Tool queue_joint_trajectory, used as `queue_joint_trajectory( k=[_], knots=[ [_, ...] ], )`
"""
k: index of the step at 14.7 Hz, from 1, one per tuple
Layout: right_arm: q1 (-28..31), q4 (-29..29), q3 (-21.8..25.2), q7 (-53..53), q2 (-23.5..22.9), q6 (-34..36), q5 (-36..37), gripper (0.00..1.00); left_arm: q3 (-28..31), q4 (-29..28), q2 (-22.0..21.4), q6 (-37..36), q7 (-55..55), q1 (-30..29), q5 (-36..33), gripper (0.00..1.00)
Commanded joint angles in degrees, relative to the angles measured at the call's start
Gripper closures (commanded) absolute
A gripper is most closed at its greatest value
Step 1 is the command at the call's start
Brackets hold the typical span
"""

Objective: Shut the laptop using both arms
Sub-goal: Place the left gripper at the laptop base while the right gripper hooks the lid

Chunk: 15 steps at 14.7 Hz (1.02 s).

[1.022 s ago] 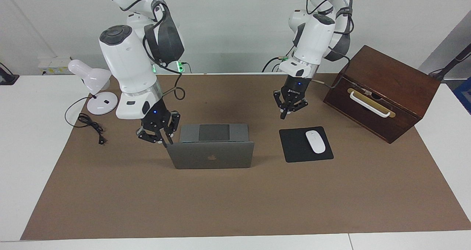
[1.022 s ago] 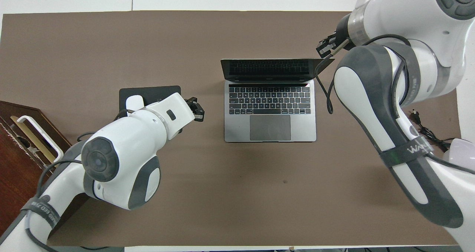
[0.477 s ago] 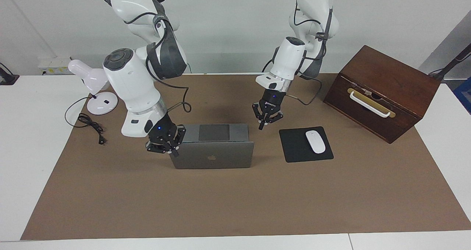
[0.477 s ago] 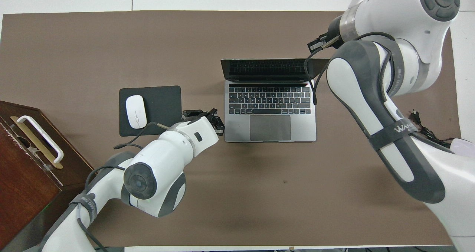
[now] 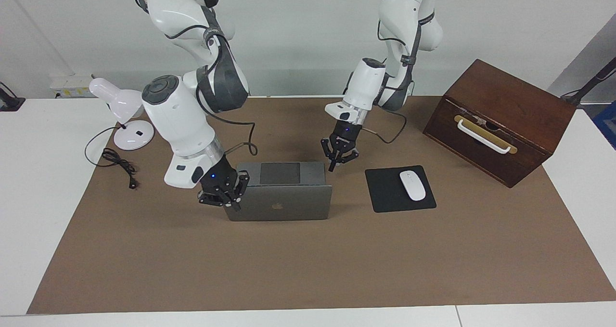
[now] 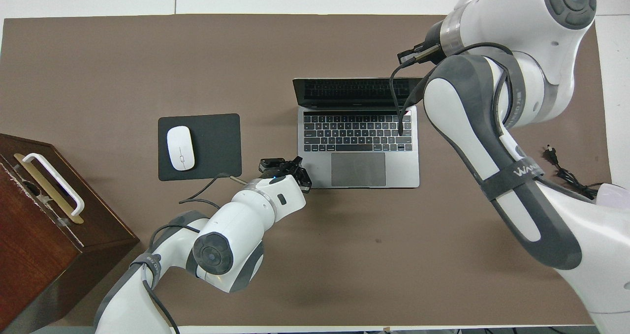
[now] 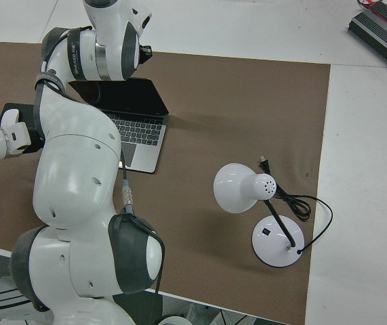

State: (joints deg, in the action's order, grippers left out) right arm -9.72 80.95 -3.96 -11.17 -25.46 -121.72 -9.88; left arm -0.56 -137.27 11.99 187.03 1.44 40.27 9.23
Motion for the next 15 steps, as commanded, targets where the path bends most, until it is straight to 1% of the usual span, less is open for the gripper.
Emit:
queue_joint_trajectory(
  k=[1, 6, 7, 9, 11, 14, 15],
  knots=[
    [0.0, -1.4, -0.2, 0.8, -1.0, 0.2, -1.2, 1.00, 1.0, -1.2, 0.1, 2.2, -3.3, 1.7, 0.9, 1.00],
    [-1.4, -0.8, -0.1, 1.2, -0.9, 0.6, -1.4, 1.00, 1.0, -2.8, 0.2, 2.2, -8.4, 1.7, 0.9, 1.00],
    [-1.4, -0.8, -0.2, 1.2, -0.9, 0.6, -1.4, 1.00, 1.0, -2.8, 1.1, 2.4, -8.5, 1.8, 0.9, 1.00],
    [-1.4, -0.7, -0.2, 1.2, -0.9, 0.6, -1.3, 1.00, 1.0, -2.8, 2.9, 5.3, -8.5, 2.7, 0.9, 1.00],
    [-1.4, -0.7, -0.1, 1.2, -0.9, 0.7, -1.3, 1.00, 1.0, -2.8, 4.3, 6.8, -8.4, 2.9, 0.9, 1.00],
    [-1.4, -0.6, -0.1, 1.2, -0.9, 0.7, -1.3, 1.00, 1.2, -3.5, 4.6, 9.1, -7.9, 4.5, 1.0, 1.00],
    [-1.4, -0.5, -0.1, 1.2, -0.9, 0.7, -1.3, 1.00, 1.2, -4.3, 4.5, 9.1, -8.5, 3.8, 1.0, 1.00]
  ],
)
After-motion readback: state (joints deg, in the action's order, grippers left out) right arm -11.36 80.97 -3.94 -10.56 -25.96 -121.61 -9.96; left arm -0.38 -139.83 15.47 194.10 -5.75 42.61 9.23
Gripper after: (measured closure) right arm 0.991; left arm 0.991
